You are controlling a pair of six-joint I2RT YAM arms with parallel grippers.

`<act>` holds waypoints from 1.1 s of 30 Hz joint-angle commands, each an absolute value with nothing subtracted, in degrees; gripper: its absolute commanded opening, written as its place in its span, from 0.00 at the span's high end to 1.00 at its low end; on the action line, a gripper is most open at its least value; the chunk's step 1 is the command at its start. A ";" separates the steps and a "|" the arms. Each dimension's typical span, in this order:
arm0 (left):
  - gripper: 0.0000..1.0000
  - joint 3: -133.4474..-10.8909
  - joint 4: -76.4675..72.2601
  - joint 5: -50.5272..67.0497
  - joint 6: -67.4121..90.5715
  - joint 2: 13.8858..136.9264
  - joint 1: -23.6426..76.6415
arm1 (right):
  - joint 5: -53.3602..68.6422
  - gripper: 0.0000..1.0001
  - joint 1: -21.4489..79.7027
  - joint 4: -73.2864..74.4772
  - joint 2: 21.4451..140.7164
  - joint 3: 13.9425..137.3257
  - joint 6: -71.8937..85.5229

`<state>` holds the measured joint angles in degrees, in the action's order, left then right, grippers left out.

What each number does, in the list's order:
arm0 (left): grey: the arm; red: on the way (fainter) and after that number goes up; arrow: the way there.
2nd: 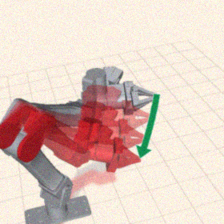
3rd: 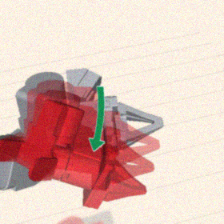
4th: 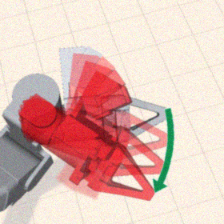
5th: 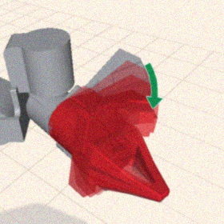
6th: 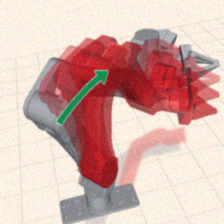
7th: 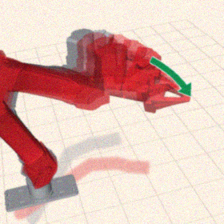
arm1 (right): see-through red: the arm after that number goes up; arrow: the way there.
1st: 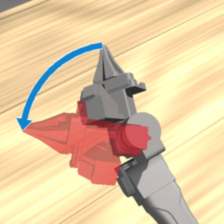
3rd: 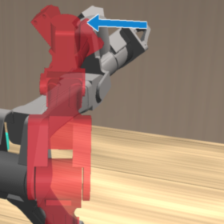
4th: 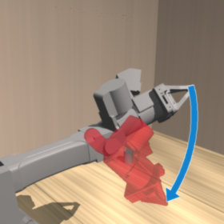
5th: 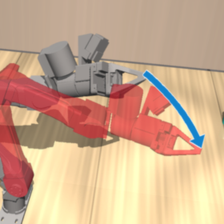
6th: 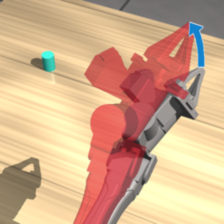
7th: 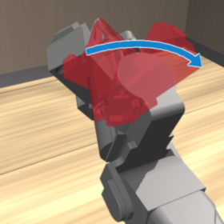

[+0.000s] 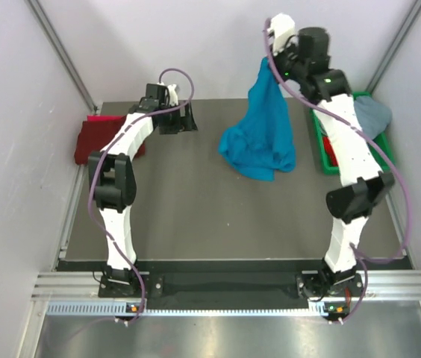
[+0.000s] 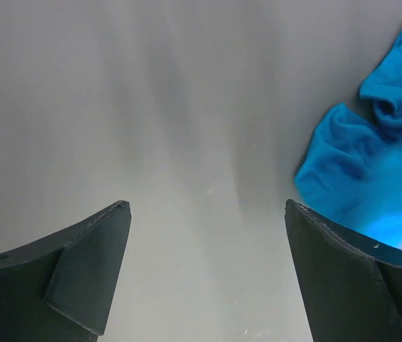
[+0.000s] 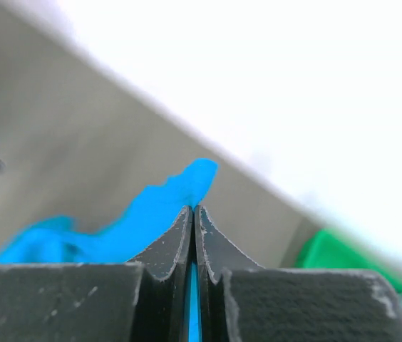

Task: Fold and stack the t-shirts
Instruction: Flatten the tshirt out

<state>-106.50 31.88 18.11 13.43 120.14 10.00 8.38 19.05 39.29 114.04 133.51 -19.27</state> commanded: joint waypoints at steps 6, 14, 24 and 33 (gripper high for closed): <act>0.11 -112.85 25.85 28.29 18.10 128.05 9.76 | 6.86 1.00 19.42 37.44 102.75 130.44 -18.63; 0.13 -112.24 24.43 31.38 20.04 127.71 10.72 | 5.44 1.00 19.60 34.73 103.09 135.16 -20.13; 0.13 -110.57 24.78 30.50 17.23 120.85 8.79 | 5.81 1.00 25.13 19.35 106.79 147.30 -20.73; 0.22 -106.96 26.62 36.82 13.47 119.18 11.76 | 0.18 1.00 24.71 14.94 102.84 137.48 -28.92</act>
